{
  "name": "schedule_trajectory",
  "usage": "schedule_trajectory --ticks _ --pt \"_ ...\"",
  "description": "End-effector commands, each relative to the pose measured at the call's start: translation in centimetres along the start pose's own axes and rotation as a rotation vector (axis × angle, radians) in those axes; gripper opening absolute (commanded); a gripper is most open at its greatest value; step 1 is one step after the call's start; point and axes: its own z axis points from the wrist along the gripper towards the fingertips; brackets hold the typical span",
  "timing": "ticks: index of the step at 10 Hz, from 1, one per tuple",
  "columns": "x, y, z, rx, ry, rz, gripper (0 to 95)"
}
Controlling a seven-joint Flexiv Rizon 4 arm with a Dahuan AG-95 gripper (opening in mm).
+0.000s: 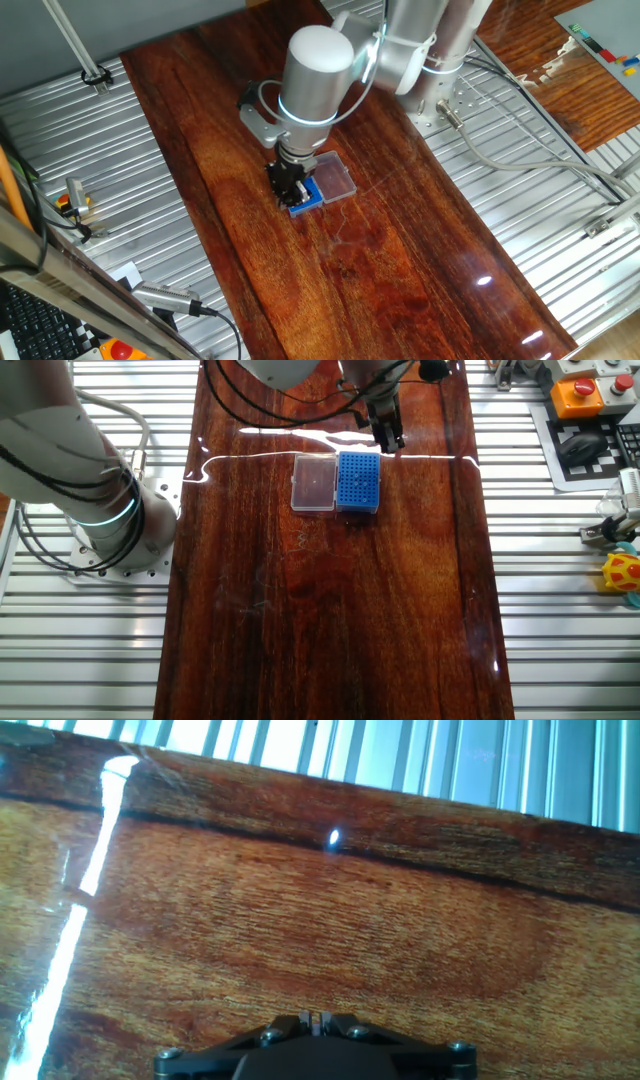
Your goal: Insert a small pipette tip into the holder for small pipette tips
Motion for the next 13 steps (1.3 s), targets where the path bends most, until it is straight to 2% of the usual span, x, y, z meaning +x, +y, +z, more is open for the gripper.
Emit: schedule_trajectory --ticks 1,2,5,9,11,13 --pt "0.6 -0.2 0.1 0.003 -0.006 -0.007 0.0" --pt "1.0 -0.2 0.1 0.004 -0.011 -0.01 0.0" --pt "1.3 -0.2 0.0 0.008 -0.029 -0.013 0.0" --pt "1.2 -0.4 0.0 0.014 -0.026 -0.02 0.0" --pt "1.2 -1.3 0.3 0.004 0.013 -0.063 0.0" --pt "1.3 -1.6 0.4 0.001 0.023 -0.074 0.0"
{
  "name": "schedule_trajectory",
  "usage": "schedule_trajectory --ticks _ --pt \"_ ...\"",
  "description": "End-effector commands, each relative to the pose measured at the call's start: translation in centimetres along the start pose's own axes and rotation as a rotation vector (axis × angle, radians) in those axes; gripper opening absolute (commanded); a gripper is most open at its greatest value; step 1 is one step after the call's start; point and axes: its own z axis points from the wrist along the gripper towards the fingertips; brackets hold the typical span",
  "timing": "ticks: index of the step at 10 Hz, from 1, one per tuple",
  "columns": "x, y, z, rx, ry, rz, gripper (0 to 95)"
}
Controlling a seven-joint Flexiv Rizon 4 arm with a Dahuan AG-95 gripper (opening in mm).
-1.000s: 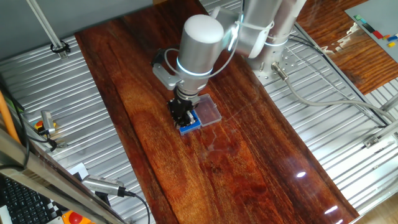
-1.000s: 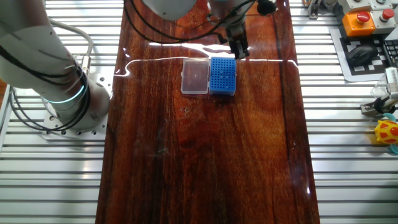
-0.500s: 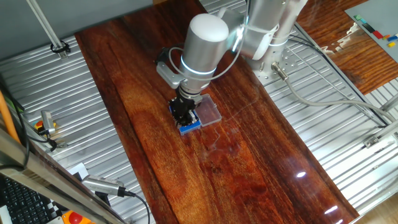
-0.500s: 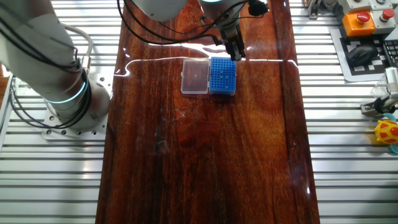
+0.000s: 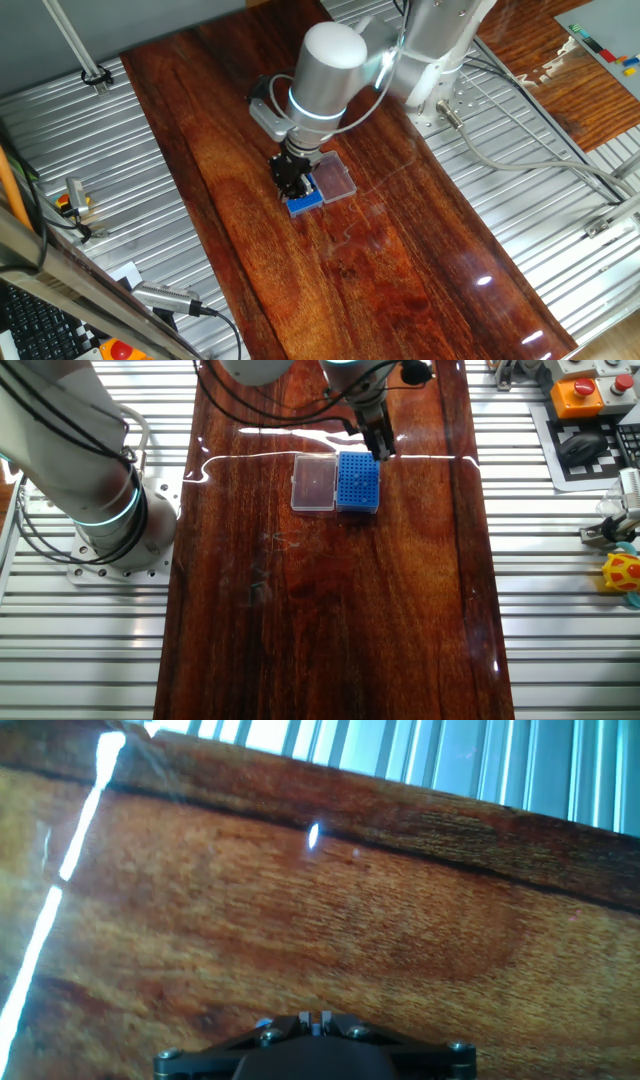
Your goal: Insert a small pipette tip into the holder for small pipette tips
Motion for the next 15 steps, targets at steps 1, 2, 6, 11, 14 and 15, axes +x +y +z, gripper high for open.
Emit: schedule_trajectory --ticks 1,2,6,11,14,15 --pt "-0.4 0.3 0.9 -0.019 0.005 -0.009 0.0" --pt "-0.4 0.3 0.9 -0.019 0.009 -0.007 0.0" --pt "-0.3 0.2 0.9 -0.031 0.051 0.005 0.0" --pt "-0.1 -0.5 0.5 -0.041 0.077 0.002 0.0" --pt "0.1 -0.9 0.3 -0.047 0.087 -0.003 0.0" --pt "0.1 -0.9 0.2 -0.047 0.088 -0.003 0.0"
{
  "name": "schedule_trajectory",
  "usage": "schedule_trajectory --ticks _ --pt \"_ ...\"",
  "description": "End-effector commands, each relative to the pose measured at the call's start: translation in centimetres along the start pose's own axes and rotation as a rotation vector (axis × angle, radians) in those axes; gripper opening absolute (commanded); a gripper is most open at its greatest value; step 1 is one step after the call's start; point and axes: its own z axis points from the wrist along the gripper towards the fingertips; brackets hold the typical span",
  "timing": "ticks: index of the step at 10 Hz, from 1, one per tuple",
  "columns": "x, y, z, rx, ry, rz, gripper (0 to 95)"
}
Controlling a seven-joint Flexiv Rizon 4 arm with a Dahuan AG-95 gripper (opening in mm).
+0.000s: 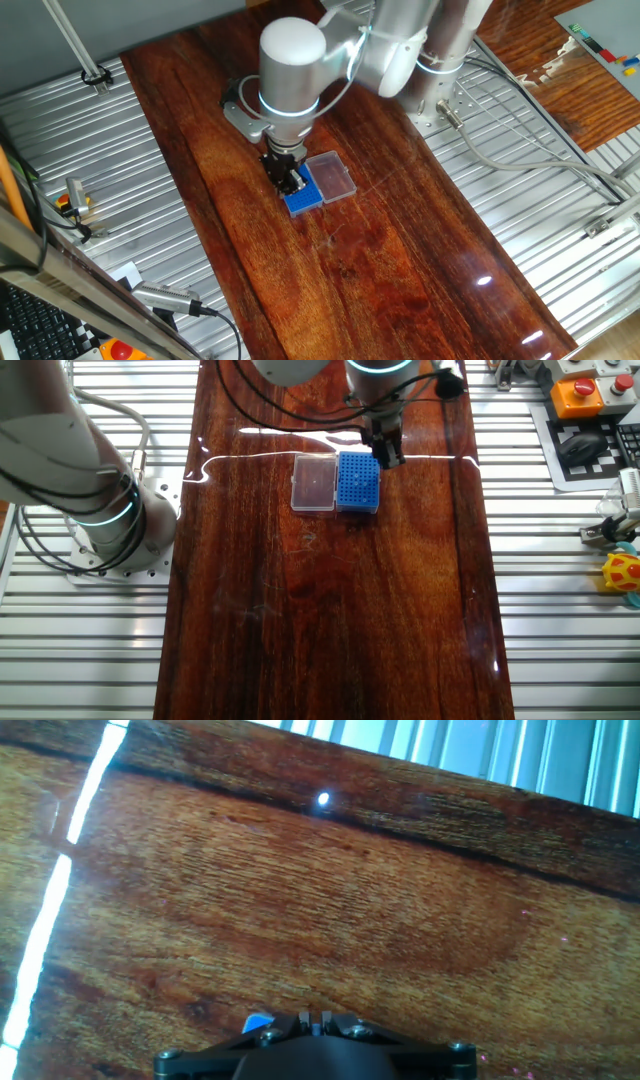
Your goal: Insert a small pipette tip into the holder for small pipette tips
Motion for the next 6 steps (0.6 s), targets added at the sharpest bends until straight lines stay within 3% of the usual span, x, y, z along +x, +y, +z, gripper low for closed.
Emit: schedule_trajectory --ticks 1,6 --pt "0.06 -0.16 -0.01 0.005 -0.005 0.004 0.0" --pt "0.08 -0.16 -0.03 0.003 0.001 0.002 0.0"
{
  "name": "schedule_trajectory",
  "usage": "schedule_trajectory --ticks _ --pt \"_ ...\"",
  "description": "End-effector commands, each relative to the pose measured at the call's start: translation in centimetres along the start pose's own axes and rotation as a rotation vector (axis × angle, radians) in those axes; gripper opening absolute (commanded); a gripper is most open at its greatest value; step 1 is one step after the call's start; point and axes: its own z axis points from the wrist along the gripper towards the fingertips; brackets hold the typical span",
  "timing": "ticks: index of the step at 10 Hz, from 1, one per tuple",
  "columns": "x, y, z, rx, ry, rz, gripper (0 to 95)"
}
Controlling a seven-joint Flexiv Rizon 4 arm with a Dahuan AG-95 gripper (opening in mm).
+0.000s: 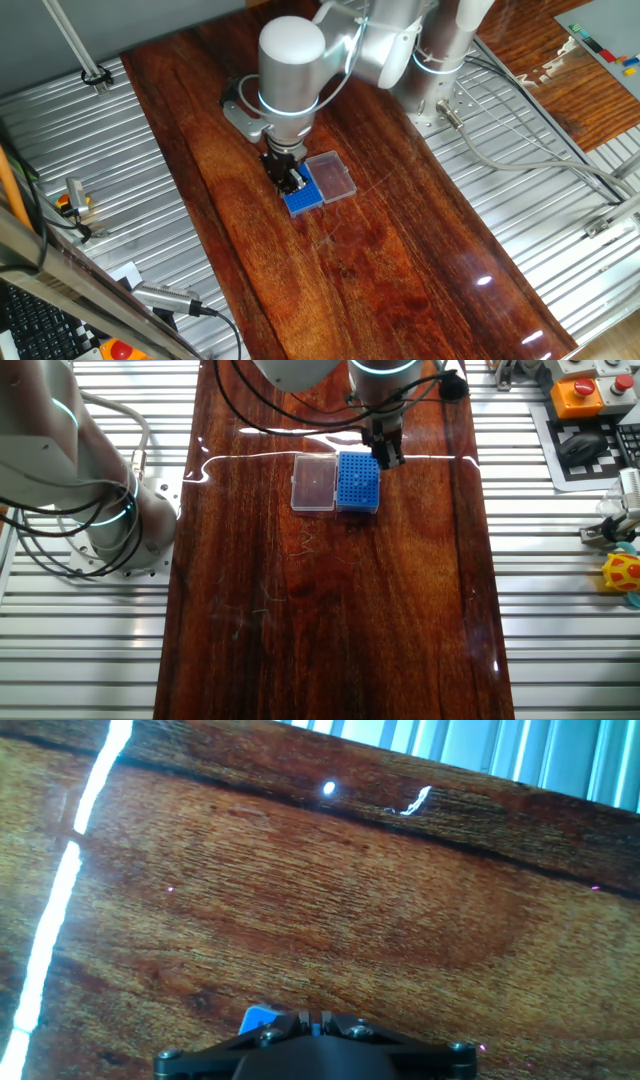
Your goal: Insert a small pipette tip into the holder for small pipette tips
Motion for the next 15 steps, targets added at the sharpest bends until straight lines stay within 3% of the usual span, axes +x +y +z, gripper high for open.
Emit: schedule_trajectory --ticks 1,7,15 --pt "0.11 -0.17 -0.1 0.008 -0.001 -0.001 0.0" --pt "0.16 -0.01 -0.37 0.003 -0.012 -0.008 0.0" --pt "0.15 -0.16 -0.84 0.022 -0.093 -0.023 0.0"
